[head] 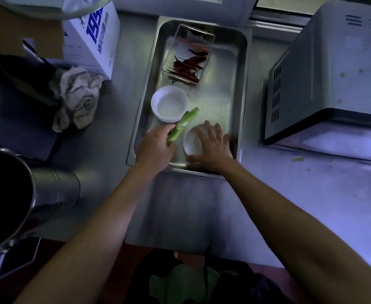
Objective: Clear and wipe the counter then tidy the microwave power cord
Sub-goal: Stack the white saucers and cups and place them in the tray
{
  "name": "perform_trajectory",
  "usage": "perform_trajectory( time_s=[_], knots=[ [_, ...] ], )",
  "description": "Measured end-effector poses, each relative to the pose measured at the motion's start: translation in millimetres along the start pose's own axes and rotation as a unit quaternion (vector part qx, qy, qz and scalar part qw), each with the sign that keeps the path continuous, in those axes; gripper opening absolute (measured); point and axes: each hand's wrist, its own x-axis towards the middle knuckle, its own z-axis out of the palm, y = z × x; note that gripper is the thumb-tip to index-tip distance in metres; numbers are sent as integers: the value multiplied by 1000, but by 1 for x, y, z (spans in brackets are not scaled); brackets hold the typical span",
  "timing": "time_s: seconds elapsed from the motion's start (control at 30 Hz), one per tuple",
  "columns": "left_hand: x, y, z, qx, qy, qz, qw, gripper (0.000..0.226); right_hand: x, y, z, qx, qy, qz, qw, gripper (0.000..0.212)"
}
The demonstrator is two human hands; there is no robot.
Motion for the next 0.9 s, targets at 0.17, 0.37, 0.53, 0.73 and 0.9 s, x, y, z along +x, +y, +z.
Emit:
perform_trajectory(
  time_s=[0.17, 0.37, 0.53, 0.73, 0.9],
  knots=[
    [6, 1, 11, 4, -15, 36, 999, 43, -18, 4, -1, 76, 70, 10, 995, 92],
    [17, 15, 28, 25, -58, 47, 997, 35, -42, 10, -4, 121, 151, 10, 981, 83],
    [31, 24, 45, 49, -97, 67, 992, 40, -43, 13, -1, 122, 146, -9, 982, 68],
    [43, 28, 63, 71, -93, 93, 989, 42, -32, 16, 6, 167, 128, 21, 977, 76],
    [43, 27, 68, 72, -84, 123, 986, 44, -26, 15, 6, 200, 114, 38, 972, 74]
  ],
)
